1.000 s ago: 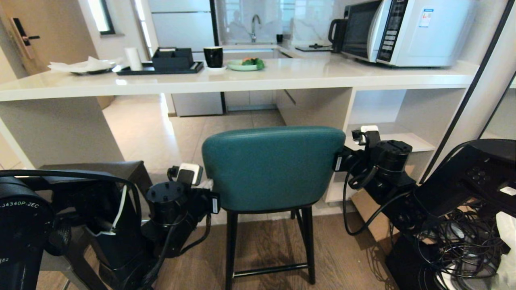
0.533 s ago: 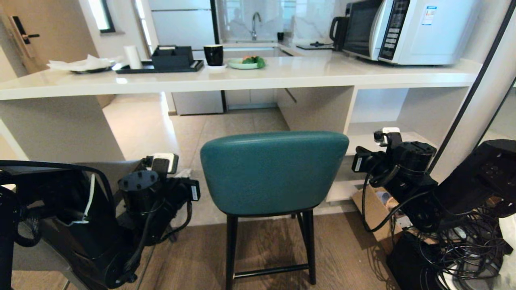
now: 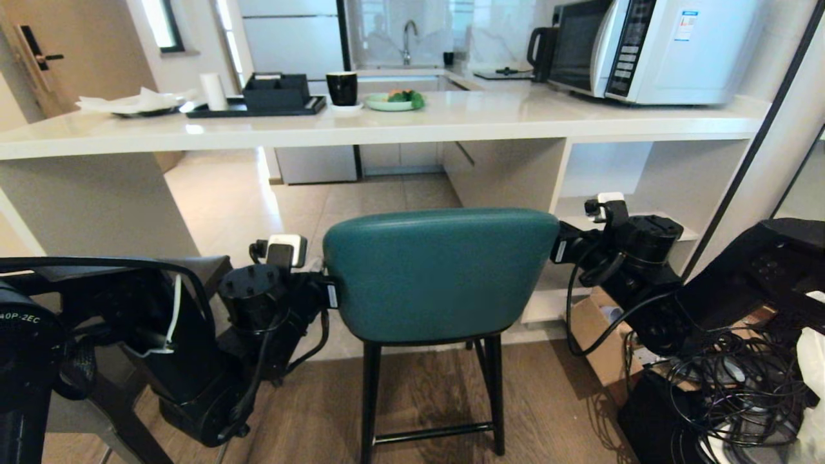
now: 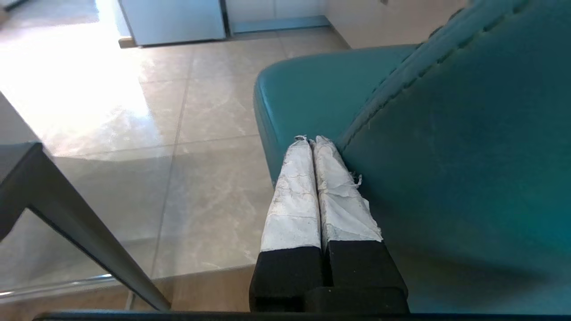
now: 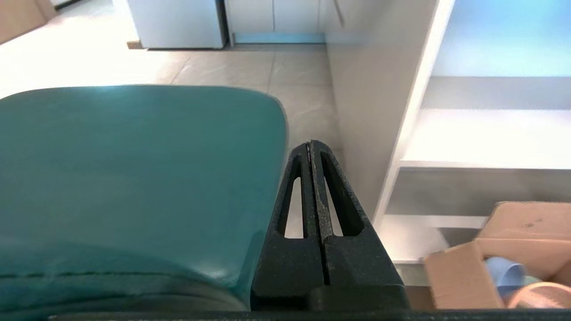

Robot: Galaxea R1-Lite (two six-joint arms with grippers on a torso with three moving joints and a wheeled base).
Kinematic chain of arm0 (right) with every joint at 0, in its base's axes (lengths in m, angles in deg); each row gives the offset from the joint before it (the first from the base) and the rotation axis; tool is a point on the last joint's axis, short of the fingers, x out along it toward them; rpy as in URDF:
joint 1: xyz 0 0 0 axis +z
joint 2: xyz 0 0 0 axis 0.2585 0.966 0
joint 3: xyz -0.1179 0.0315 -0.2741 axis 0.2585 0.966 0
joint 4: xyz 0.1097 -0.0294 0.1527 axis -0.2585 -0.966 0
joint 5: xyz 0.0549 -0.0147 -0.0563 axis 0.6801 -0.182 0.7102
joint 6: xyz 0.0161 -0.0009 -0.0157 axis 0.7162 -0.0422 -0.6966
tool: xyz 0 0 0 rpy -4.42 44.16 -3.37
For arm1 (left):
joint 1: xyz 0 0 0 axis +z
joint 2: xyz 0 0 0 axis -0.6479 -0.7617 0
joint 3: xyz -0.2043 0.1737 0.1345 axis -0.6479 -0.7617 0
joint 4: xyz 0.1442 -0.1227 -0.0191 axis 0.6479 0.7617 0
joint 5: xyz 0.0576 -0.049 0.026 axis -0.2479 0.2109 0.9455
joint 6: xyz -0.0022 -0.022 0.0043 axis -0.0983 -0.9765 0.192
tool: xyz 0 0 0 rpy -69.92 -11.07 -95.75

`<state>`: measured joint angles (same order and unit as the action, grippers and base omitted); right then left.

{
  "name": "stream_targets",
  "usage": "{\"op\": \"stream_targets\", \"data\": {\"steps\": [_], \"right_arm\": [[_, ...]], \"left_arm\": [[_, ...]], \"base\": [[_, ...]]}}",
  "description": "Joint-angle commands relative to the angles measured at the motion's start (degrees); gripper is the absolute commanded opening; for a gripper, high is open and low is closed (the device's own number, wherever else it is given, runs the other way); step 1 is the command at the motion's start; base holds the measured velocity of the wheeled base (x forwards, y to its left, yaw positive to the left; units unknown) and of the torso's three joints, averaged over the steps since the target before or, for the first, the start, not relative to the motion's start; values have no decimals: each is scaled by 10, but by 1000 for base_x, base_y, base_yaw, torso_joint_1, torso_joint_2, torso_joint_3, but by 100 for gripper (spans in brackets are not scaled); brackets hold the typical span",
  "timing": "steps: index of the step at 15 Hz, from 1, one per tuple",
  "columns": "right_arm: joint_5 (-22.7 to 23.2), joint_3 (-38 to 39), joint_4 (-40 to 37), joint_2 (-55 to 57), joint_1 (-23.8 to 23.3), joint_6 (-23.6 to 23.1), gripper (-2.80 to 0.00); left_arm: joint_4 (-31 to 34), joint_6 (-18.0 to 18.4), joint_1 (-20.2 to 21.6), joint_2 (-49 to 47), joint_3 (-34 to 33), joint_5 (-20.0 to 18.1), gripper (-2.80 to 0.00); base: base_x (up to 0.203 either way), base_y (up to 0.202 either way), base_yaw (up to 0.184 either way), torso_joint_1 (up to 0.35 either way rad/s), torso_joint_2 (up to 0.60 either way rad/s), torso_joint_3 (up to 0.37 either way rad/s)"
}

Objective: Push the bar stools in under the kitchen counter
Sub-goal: Push the blue chair back under the dining table

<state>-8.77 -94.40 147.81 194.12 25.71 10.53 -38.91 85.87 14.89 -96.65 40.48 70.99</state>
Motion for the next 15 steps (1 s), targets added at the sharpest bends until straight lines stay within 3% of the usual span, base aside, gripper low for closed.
{"op": "stream_targets", "data": {"steps": [1,7,10,15], "right_arm": [[1,-8,4,15,18,-1,-280],[-5,4,6,8,77,-1,-280],[-8,6,6,8,92,-2,-280],[-20,-35,-17,24,83,-3,-280]], "left_arm": [[-6,-1,1,-4,2,-2,-280],[-6,-2,47,-11,22,-10,-280],[-6,-1,50,-11,22,-11,-280],[-6,-4,-2,-4,-9,-10,-280]], "base": [[0,0,0,0,0,0],[0,0,0,0,0,0],[0,0,0,0,0,0],[0,0,0,0,0,0]]}}
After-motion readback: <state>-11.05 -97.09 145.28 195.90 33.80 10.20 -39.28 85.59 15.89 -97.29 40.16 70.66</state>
